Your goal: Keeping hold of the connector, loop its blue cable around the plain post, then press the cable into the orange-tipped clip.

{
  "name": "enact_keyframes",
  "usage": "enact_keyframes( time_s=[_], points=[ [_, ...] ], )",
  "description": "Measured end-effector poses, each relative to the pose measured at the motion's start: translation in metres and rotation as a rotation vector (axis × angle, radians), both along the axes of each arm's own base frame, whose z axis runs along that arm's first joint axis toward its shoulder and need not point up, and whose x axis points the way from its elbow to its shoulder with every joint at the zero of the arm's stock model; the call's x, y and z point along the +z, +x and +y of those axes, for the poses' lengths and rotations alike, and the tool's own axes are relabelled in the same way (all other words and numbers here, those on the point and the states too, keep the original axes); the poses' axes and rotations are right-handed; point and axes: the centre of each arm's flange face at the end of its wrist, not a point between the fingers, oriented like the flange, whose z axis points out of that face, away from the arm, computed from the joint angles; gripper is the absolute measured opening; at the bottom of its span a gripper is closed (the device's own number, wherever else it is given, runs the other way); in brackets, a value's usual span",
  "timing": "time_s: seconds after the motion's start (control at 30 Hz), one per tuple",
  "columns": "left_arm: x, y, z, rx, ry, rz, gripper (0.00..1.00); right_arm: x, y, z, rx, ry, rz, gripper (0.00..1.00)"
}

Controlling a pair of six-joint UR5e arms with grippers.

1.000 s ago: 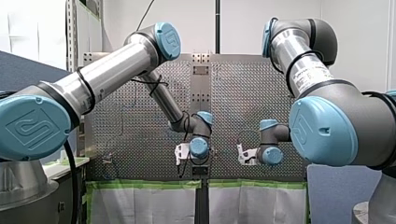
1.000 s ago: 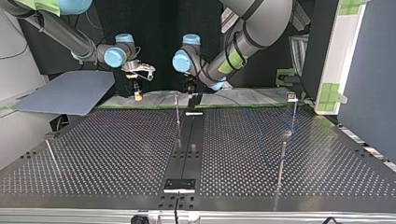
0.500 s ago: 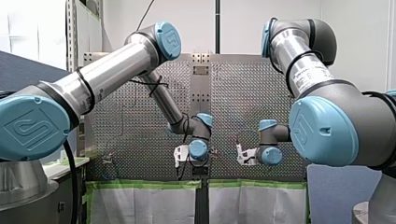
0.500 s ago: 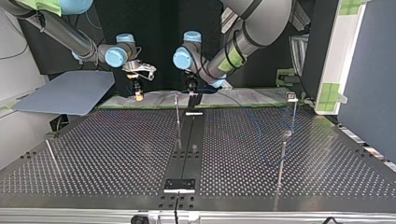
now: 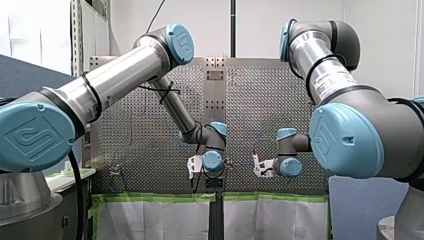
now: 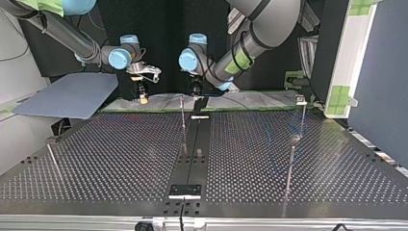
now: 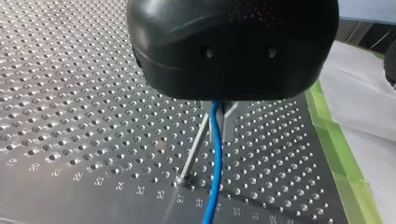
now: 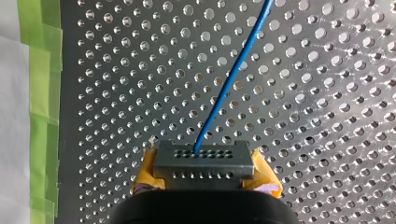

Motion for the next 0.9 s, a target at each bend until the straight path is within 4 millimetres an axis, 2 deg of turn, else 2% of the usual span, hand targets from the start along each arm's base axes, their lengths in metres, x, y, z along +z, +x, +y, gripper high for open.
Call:
enact_keyframes(
  time_s=[0.33,0.9],
  points=[
    [-0.026,0.007,0.011,0.018,0.014,0.012,0.0,0.0,0.0,0.0,-0.001,-0.004,-0.002,0.0],
    [-0.005,0.049,0.012,0.024,-0.011,-0.02,0.0,0.004,-0.001,-0.008,-0.01,-0.012,-0.012,0.0]
  ],
)
